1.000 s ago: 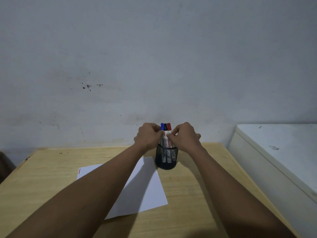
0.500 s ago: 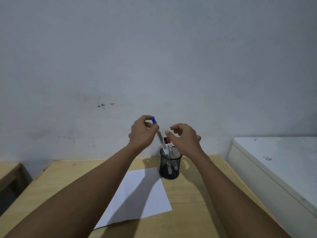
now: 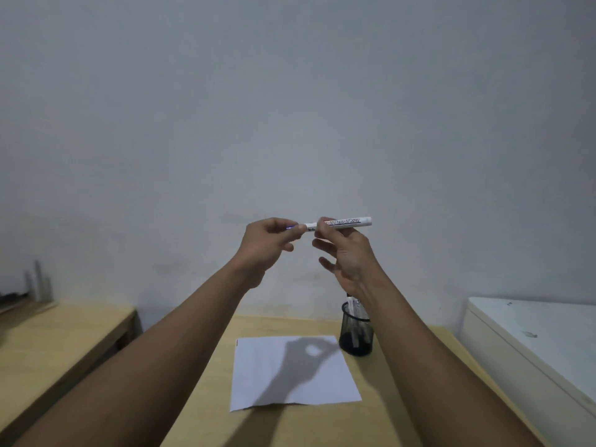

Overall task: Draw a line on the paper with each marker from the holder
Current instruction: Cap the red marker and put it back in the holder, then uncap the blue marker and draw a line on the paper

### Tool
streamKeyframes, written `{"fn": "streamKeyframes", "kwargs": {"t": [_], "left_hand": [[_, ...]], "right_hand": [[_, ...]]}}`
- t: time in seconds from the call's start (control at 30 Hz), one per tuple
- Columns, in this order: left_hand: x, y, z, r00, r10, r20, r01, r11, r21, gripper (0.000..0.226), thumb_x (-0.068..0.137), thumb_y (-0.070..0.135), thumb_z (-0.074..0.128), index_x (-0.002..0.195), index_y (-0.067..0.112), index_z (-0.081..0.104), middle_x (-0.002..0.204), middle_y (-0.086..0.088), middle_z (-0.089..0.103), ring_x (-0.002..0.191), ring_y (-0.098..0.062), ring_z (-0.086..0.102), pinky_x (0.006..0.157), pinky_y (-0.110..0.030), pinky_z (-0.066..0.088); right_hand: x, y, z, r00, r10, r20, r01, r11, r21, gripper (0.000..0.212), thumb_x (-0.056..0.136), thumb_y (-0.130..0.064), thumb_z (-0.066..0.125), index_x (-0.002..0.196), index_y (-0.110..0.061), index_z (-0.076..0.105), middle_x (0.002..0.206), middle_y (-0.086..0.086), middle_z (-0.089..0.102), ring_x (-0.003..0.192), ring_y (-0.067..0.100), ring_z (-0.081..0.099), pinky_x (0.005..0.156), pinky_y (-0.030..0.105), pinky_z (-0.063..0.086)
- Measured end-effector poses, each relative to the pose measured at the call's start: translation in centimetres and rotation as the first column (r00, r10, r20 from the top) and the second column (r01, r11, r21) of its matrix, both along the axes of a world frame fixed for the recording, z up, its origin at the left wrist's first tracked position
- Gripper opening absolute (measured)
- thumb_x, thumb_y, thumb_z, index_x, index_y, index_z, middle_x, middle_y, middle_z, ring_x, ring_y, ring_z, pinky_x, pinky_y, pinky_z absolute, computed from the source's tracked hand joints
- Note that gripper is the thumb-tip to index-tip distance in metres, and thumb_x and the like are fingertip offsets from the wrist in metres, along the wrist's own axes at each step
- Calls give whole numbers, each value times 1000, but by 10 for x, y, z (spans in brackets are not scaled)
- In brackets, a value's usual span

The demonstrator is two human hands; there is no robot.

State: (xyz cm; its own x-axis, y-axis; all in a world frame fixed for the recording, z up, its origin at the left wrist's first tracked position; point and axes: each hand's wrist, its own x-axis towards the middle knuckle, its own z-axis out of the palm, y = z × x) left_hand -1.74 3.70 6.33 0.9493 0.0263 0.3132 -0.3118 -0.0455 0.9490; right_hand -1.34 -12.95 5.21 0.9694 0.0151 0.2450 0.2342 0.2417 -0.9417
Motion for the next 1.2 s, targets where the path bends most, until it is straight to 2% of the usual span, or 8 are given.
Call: {"fn": "streamKeyframes", "kwargs": {"t": [0.1, 0.23, 0.43, 0.67, 0.83, 0.97, 1.07, 1.2], "left_hand": [[-12, 7, 3, 993, 1, 118, -9, 997, 74, 21, 85, 24, 78, 99, 7, 76, 86, 0, 74, 65, -8, 59, 51, -9, 43], [-20, 20, 4, 940, 25, 340, -125, 953, 275, 22, 90, 28, 73, 102, 11, 79, 77, 10, 72, 60, 4, 60, 62, -12, 46], [-21, 34, -1, 859, 73, 507, -374, 765, 524, 33, 97, 46, 55, 89, 22, 75, 66, -4, 64, 63, -22, 53, 68, -38, 40], [-17, 54, -6, 933, 41, 357, -236, 819, 522, 34, 101, 36, 54, 83, 17, 75, 62, 3, 60, 56, -13, 51, 60, -29, 42], [-11, 75, -26, 949, 21, 314, -191, 831, 522, 24, 97, 31, 62, 92, 12, 77, 76, 2, 72, 71, -24, 63, 70, -40, 51], [-2, 94, -55, 950, 82, 303, -237, 820, 521, 16, 95, 34, 65, 94, 21, 75, 86, 17, 70, 82, -10, 64, 68, -25, 46], [7, 108, -90, 968, 101, 231, -223, 772, 596, 21, 96, 39, 62, 98, 22, 73, 85, 22, 65, 79, 1, 61, 71, -27, 46], [23, 123, -155, 989, 96, 113, -148, 613, 776, 25, 95, 49, 59, 99, 27, 70, 105, 14, 67, 99, -14, 62, 90, -40, 47]], "right_hand": [[-10, 17, 8, 1000, 13, 22, -12, 998, -66, 6, 93, -32, 73, 93, -26, 73, 90, -10, 74, 93, 13, 66, 84, 38, 38], [-19, 25, 14, 999, -2, 42, 5, 997, -80, 10, 93, -33, 73, 92, -23, 73, 86, -9, 75, 87, 10, 67, 81, 35, 39], [-22, 35, 12, 998, 32, 57, -28, 997, -74, 12, 93, -30, 73, 85, -21, 73, 77, -10, 76, 82, 9, 68, 83, 35, 38], [-17, 46, 1, 987, 59, 151, -36, 988, -151, 9, 95, -25, 71, 89, -20, 74, 89, -5, 76, 91, 12, 68, 82, 34, 42], [-5, 56, -18, 996, 35, 82, -24, 991, -135, 10, 94, -28, 72, 93, -19, 76, 87, -8, 78, 85, 8, 71, 79, 33, 41], [6, 64, -39, 1000, 9, 17, -7, 990, -141, 16, 94, -30, 72, 96, -15, 76, 87, -7, 77, 77, 5, 69, 74, 26, 43], [16, 74, -64, 999, -43, 0, 43, 985, -169, 23, 93, -32, 74, 100, -11, 77, 84, -3, 74, 72, 7, 66, 63, 15, 46], [36, 85, -110, 998, -60, -32, 50, 965, -256, 16, 90, -27, 78, 90, -11, 76, 69, -1, 68, 59, 11, 58, 54, 21, 47]]}}
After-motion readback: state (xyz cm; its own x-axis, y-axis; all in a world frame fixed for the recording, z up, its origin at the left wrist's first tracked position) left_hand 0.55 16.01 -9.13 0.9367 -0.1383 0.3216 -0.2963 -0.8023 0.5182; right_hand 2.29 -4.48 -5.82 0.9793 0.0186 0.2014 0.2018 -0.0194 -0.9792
